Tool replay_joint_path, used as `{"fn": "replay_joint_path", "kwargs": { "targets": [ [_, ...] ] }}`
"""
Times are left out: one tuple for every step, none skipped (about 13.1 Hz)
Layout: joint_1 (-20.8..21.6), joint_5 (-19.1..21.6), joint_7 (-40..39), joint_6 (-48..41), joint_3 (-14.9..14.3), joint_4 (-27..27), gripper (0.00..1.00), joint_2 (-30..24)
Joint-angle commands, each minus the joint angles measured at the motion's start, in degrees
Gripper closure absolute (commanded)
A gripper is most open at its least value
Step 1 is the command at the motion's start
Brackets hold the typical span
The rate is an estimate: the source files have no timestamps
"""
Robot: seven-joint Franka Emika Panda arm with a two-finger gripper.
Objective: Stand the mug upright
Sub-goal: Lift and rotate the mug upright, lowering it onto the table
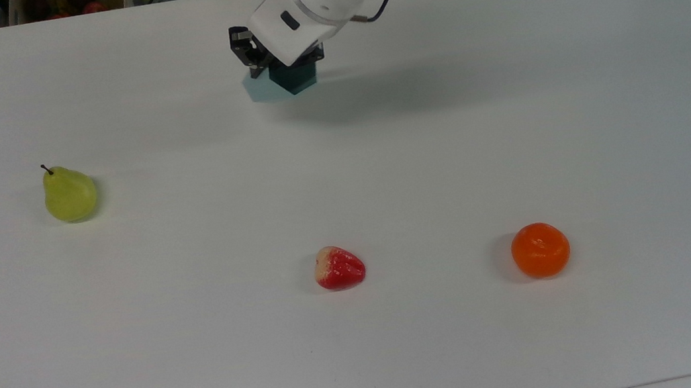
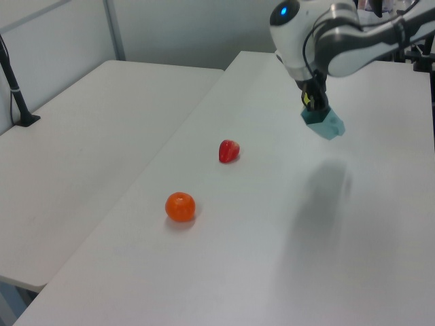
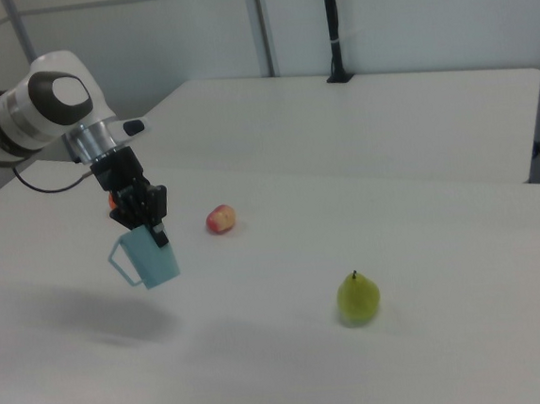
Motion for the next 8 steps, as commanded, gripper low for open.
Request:
{"fn": "replay_joint_path", "kwargs": {
  "targets": [
    [-2.5, 14.1, -11.6, 10.2, 0.1, -1.6, 1.0, -1.9],
    [-2.6, 15.7, -14.7, 12.6, 0.1, -2.3, 1.0, -1.6],
    [-2.5, 16.4, -17.8, 15.0, 0.1, -3.0, 1.0, -1.1],
    [-2.4, 16.5, -21.1, 17.2, 0.1, -3.7, 1.0, -0.6],
    [-2.2, 16.5, -24.2, 19.4, 0.1, -4.5, 1.0, 0.2],
    [-2.1, 16.6, -26.3, 21.1, 0.3, -5.2, 1.0, 0.5],
    [-2.1, 17.0, -27.7, 22.6, 0.4, -5.9, 1.0, 1.1],
    [-2.1, 19.0, -29.8, 23.8, 0.5, -6.0, 1.0, 1.5]
  ]
}}
